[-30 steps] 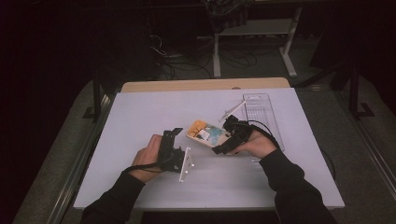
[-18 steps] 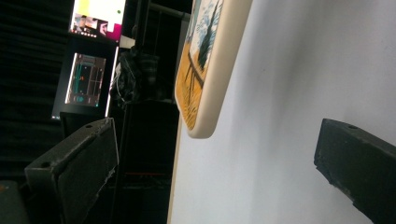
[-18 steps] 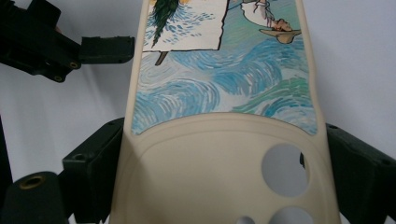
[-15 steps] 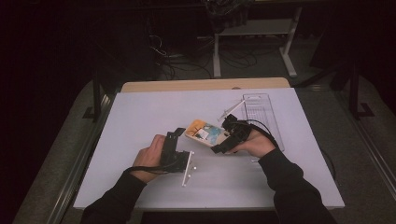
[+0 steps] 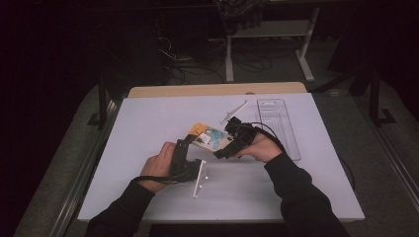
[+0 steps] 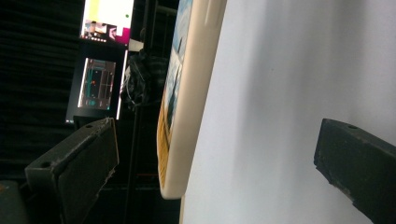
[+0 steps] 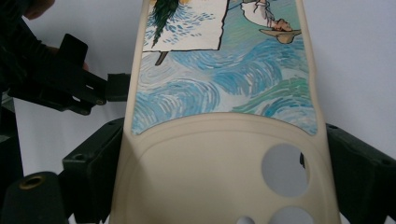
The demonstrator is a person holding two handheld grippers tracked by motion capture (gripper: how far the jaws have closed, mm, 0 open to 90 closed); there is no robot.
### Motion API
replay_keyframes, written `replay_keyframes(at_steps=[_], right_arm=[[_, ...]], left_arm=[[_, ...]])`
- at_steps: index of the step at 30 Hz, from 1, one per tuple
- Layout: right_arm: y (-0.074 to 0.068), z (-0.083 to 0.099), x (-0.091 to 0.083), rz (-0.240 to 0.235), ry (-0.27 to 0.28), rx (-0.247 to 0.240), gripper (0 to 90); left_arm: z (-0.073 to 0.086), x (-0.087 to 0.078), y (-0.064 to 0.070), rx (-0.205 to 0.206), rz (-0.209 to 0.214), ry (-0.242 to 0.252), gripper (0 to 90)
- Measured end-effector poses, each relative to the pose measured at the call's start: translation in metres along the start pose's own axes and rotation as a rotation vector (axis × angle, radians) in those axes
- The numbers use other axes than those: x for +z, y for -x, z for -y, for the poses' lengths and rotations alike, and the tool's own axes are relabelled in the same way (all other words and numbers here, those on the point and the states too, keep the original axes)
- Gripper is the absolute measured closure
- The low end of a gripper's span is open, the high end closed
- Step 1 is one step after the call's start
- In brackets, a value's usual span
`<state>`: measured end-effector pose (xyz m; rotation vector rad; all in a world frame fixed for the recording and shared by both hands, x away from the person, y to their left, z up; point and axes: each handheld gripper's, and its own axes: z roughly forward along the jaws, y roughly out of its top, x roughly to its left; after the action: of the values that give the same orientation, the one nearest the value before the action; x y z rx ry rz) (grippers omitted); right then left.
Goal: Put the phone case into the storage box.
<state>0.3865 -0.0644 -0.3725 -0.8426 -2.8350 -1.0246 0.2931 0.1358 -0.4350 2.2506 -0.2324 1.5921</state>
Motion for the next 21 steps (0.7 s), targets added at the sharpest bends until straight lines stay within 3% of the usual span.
replay_keyframes(at_steps=[8,15,21], right_arm=[[-0.0028,-0.0005,0.0045,-0.01,-0.005,-0.022,9.7],[-0.0033,0.0015,0.0029,-0.008,-0.003,-0.036,9.8],[-0.0034,0.0017,0.0021,-0.016,0.001,-0.043,9.8]], left_arm=[[0.0001,0.0004,0.002,0.014,-0.018,-0.001,0.4],[0.0009,0.0028,0.0044,0.025,-0.035,0.004,6.1],[0.0001,0.0024,0.0042,0.07,-0.056,-0.018,12.2]])
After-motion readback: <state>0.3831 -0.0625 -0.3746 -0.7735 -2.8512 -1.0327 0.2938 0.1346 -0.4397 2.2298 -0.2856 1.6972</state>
